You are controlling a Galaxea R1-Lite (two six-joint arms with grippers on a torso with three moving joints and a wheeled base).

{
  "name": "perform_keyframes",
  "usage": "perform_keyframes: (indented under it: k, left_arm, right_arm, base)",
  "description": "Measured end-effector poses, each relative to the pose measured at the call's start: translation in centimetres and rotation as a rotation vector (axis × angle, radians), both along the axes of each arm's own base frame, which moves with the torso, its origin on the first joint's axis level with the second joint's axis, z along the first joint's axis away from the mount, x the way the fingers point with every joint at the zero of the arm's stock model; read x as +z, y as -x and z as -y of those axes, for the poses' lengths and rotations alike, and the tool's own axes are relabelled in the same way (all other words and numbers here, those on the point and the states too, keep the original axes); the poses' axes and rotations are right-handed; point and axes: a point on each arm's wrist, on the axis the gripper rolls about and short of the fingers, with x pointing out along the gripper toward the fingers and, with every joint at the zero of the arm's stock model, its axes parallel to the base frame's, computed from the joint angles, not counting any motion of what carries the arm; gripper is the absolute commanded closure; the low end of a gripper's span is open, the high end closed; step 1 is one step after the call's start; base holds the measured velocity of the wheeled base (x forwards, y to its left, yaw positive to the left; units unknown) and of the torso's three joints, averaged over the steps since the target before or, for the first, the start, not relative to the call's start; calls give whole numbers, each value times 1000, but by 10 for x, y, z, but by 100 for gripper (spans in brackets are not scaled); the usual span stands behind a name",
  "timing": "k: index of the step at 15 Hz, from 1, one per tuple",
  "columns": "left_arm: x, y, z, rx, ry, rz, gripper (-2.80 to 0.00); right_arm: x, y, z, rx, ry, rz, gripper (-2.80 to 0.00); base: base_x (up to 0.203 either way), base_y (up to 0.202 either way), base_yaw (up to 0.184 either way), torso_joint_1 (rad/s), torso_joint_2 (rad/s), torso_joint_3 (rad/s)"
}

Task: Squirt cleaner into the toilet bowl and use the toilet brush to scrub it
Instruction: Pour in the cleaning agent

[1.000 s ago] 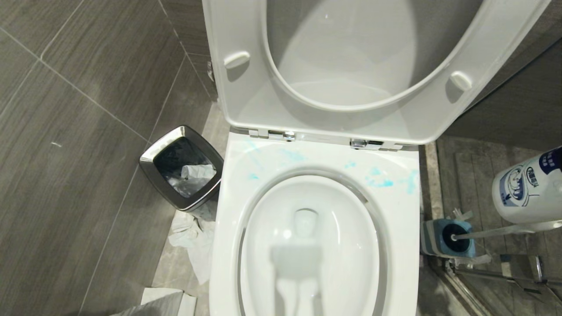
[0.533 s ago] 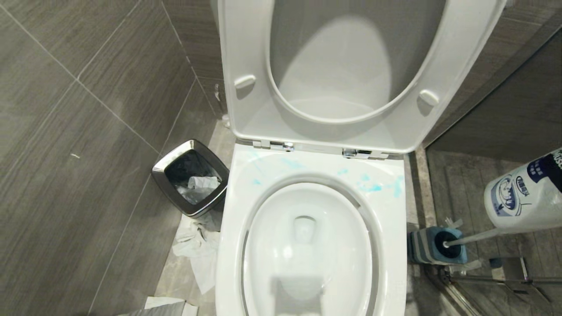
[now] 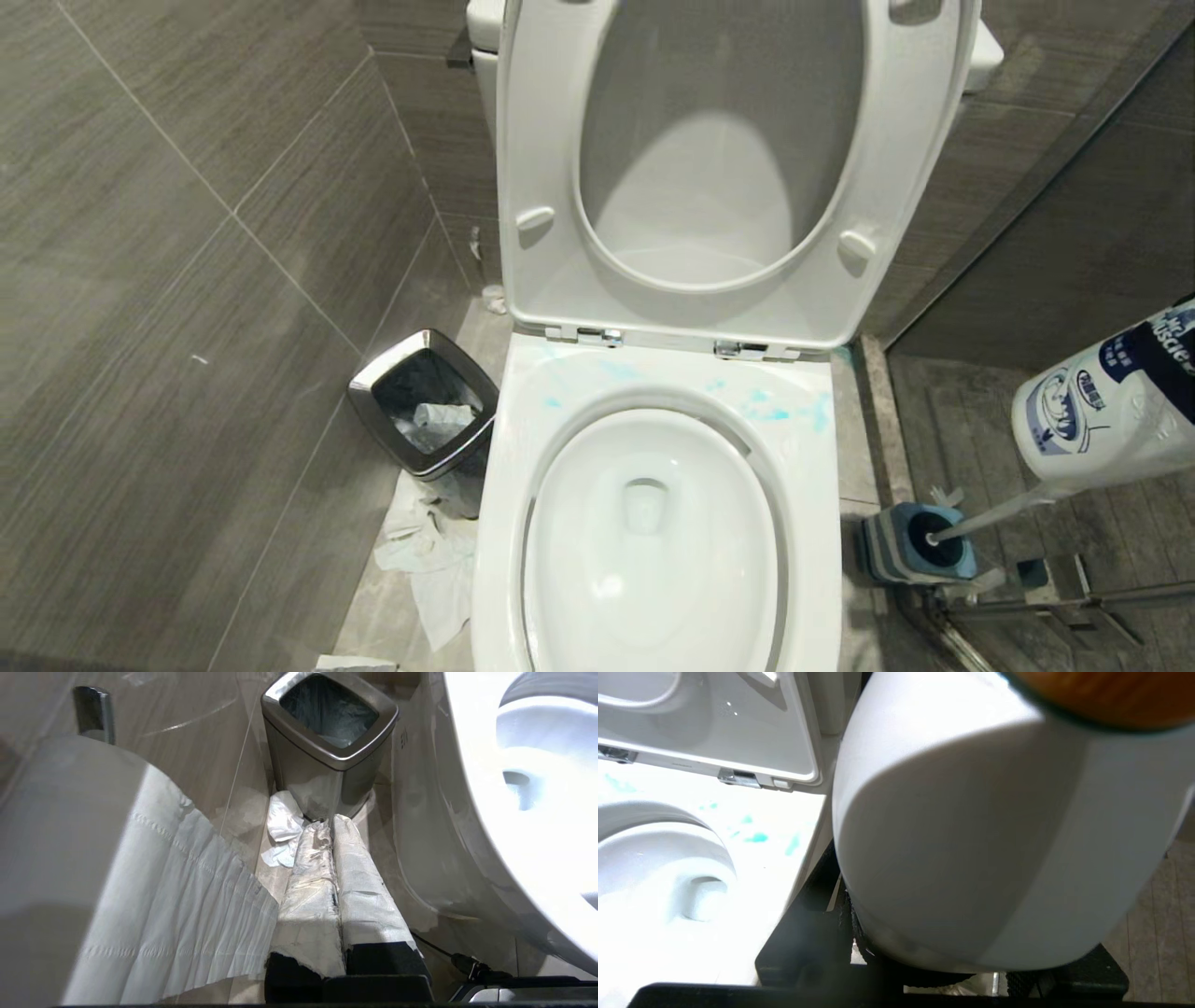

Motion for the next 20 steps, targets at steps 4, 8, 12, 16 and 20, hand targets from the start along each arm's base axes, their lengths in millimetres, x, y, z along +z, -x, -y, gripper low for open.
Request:
perform_keyframes:
  k: [4, 8, 12, 16, 20]
  left_arm:
    - [0, 0, 0, -1, 0, 0, 0]
    - [0, 0, 0, 0, -3, 0, 0]
    - [0, 0, 0, 0, -6, -2, 0]
    - [0, 0, 0, 1, -8, -3, 0]
    - [0, 0, 0, 1, -8, -3, 0]
  right_arm:
    - [0, -3, -3, 39, 3, -21, 0]
    - [9, -12, -13, 104, 72, -123, 0]
    - [21, -25, -38, 145, 136, -140, 0]
    - [26, -40, -79, 137, 212, -163, 0]
    - [28, -55, -113, 140, 376, -180, 0]
  base:
    - [0, 0, 0, 0, 0, 36]
    - [0, 0, 0, 0, 0, 0]
    - [0, 0, 0, 0, 0, 0]
    - [0, 0, 0, 0, 0, 0]
    - [0, 0, 0, 0, 0, 0]
